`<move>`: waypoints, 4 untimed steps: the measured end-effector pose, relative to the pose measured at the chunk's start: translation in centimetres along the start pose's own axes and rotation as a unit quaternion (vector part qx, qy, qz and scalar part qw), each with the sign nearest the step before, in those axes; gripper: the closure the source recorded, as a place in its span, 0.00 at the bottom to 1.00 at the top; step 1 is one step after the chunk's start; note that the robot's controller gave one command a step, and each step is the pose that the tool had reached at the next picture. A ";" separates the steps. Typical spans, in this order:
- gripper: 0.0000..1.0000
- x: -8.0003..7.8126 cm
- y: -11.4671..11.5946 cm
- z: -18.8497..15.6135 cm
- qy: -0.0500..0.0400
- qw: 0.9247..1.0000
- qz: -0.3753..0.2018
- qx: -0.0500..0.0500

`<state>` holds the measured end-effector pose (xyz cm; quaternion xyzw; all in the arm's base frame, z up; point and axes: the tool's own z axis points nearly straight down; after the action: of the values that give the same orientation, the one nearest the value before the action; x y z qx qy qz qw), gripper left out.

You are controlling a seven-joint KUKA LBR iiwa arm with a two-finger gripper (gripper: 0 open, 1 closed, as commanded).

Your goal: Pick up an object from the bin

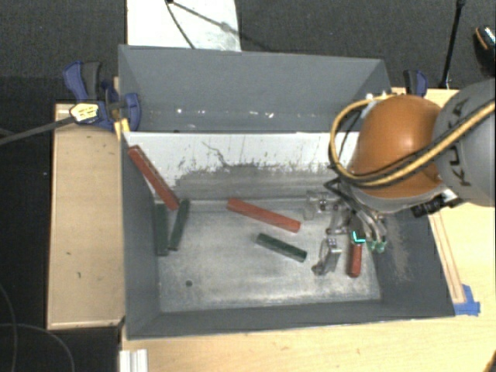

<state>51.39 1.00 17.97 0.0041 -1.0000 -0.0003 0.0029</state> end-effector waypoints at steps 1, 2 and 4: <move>0.00 -3.6 4.0 11.0 -0.003 0.991 0.133 -0.001; 1.00 -3.8 4.0 10.7 -0.005 0.991 0.133 -0.001; 1.00 -3.8 4.0 10.7 -0.005 0.991 0.133 -0.001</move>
Offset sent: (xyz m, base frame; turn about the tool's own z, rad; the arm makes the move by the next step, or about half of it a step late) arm 0.0350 0.0398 -0.1097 0.2673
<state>55.08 5.00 7.23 -0.1285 -0.9917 -0.0007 -0.0022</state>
